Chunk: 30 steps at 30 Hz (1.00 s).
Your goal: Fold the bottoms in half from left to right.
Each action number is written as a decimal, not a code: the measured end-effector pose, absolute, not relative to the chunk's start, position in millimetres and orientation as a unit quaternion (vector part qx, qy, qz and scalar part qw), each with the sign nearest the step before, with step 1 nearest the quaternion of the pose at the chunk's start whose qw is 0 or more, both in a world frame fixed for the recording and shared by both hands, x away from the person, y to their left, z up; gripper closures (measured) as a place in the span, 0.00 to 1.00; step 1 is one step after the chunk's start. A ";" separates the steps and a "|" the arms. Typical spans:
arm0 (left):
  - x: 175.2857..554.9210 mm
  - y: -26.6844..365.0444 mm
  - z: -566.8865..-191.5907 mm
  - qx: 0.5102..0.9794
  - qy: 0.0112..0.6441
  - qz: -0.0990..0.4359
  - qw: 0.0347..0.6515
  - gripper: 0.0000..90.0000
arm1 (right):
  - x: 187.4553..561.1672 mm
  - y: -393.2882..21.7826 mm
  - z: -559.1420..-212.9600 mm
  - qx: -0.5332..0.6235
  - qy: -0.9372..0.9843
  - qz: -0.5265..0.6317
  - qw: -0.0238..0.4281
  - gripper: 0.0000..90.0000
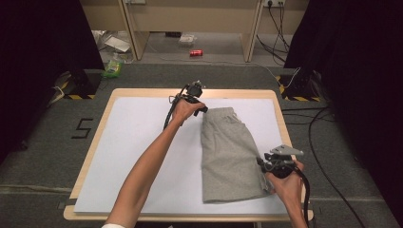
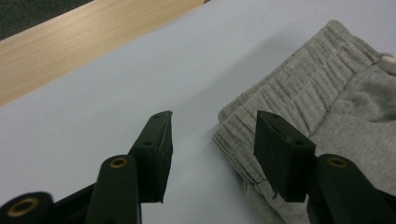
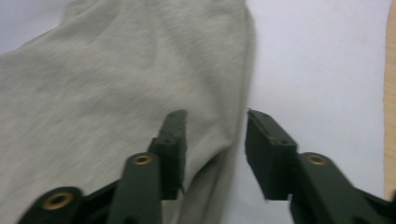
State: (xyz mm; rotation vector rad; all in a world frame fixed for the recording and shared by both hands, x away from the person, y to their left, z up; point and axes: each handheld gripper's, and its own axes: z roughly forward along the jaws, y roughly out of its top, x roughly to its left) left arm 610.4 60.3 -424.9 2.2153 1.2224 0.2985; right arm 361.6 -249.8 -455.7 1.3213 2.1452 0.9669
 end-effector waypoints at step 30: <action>604.2 57.0 -440.4 0.817 0.477 0.092 0.310 0.52 | 295.7 -215.4 -456.9 0.422 0.794 0.388 0.203 0.57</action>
